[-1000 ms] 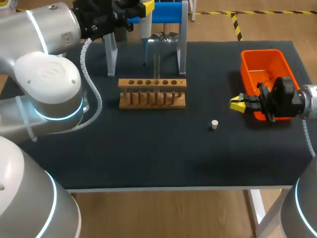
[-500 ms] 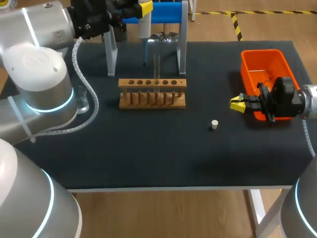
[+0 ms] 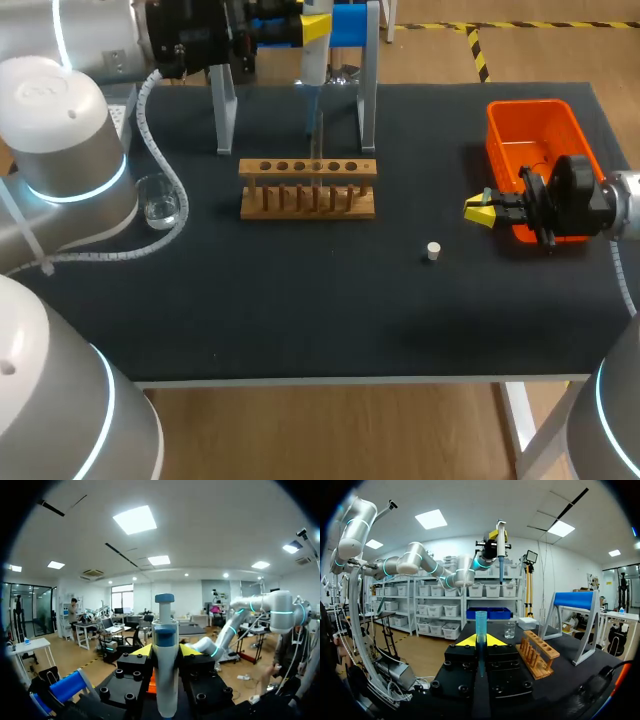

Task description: Invert the test tube, pick up the pipette, mount the tip to pipette, aspirate from beaker and dispense into the tube, eject the tip, return the pipette, and cap with the stopper.

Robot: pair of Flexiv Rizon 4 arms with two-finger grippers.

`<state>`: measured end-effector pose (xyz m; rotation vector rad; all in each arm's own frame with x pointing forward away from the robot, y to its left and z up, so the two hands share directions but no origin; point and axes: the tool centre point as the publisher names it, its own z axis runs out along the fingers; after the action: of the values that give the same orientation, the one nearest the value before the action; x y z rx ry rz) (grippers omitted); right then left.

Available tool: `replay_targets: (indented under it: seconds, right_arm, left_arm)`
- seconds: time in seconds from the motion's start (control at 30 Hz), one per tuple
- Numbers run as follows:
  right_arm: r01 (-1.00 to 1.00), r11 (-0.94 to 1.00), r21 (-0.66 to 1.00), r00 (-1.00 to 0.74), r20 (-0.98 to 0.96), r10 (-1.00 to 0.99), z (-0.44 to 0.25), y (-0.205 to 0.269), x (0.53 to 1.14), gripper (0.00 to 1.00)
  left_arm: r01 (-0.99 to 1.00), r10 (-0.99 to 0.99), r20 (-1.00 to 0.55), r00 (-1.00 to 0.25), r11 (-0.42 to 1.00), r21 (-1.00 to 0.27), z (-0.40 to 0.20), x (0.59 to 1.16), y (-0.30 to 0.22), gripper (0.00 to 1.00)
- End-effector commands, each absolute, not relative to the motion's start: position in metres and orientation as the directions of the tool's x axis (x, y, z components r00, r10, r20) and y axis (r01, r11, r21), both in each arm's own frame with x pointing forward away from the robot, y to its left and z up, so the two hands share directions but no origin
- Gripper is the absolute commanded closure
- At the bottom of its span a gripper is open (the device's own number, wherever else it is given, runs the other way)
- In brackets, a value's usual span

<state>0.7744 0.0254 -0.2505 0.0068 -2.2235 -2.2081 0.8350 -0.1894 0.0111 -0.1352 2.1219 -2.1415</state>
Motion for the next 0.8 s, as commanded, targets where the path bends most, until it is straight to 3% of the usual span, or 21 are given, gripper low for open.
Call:
replay_targets:
  seconds: [0.03,0.8]
  right_arm:
    - [0.002,0.009,1.000,-1.000,0.002,-0.007,-0.250,0.025,0.773,1.00]
    - [0.002,0.009,1.000,-1.000,0.002,-0.007,-0.250,0.025,0.773,1.00]
  left_arm:
    - [0.042,-0.152,-0.044,-0.987,0.014,-0.999,0.012,0.830,-0.195,1.00]
    - [0.096,-0.146,-0.087,-0.985,-0.054,-0.994,0.003,0.802,-0.216,1.00]
